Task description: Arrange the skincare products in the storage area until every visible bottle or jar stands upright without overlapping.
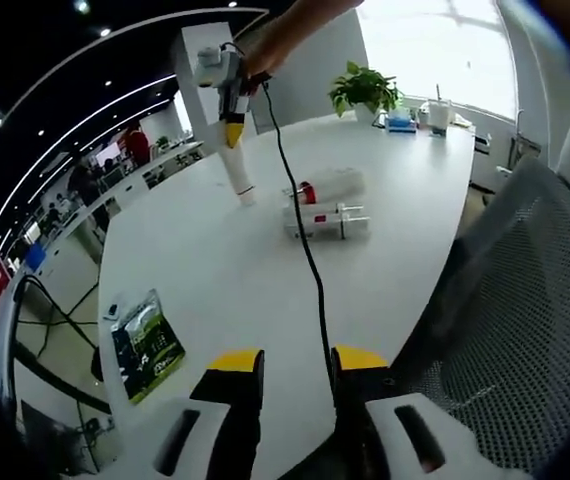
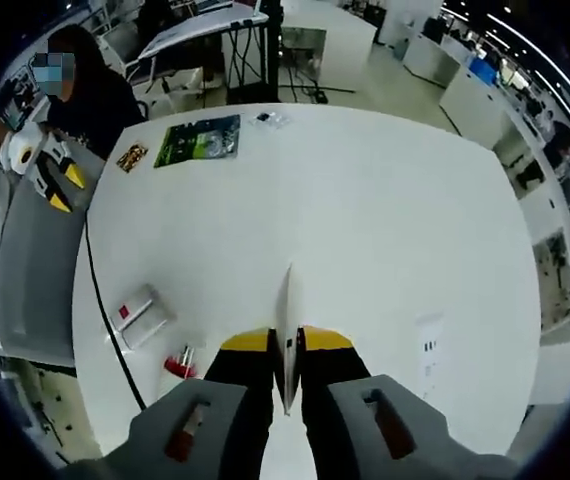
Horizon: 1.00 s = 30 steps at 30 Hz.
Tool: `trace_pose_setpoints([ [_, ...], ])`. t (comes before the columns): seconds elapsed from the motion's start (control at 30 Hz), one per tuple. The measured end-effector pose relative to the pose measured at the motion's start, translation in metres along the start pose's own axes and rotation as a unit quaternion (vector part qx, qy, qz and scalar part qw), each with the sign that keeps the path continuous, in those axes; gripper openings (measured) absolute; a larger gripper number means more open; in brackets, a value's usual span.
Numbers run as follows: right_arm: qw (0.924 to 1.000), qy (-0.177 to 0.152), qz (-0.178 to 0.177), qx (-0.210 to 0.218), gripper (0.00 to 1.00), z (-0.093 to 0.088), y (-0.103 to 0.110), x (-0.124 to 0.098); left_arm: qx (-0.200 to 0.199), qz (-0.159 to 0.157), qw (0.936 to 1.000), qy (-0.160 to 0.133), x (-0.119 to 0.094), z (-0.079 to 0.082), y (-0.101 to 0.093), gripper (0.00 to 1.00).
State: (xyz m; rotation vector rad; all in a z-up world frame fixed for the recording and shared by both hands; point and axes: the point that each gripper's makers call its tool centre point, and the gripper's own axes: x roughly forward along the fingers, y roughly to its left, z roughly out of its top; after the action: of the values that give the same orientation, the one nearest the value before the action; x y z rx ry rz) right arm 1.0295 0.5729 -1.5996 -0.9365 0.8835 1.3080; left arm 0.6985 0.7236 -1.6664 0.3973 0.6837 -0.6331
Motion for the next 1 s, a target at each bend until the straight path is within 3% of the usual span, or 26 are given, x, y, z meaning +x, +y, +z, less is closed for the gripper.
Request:
trace_pose_setpoints([
  [0.17,1.0000,0.000,0.003,-0.003,0.08,-0.0003,-0.0007,0.0001,-0.001,0.002,1.0000,0.001,0.0001,-0.0007,0.0009,0.27],
  [0.4,0.9992,0.002,0.012,-0.037,0.10,0.0001,-0.0041,0.0014,0.001,0.000,1.0000,0.001,0.0001,-0.0006,-0.0001,0.27],
  [0.63,0.9992,-0.002,0.021,-0.035,0.11,-0.0010,-0.0023,0.0029,0.003,0.001,1.0000,0.002,0.0001,-0.0012,-0.0004,0.27],
  [0.9,0.9995,0.002,0.022,-0.022,0.26,-0.0055,-0.0018,0.0023,0.004,0.003,1.0000,0.006,0.0005,-0.0025,0.0004,0.27],
  [1.0,0.9994,-0.024,0.007,0.022,0.32,-0.0034,-0.0059,0.0004,0.003,0.006,1.0000,0.006,0.0004,-0.0031,0.0020,0.27],
])
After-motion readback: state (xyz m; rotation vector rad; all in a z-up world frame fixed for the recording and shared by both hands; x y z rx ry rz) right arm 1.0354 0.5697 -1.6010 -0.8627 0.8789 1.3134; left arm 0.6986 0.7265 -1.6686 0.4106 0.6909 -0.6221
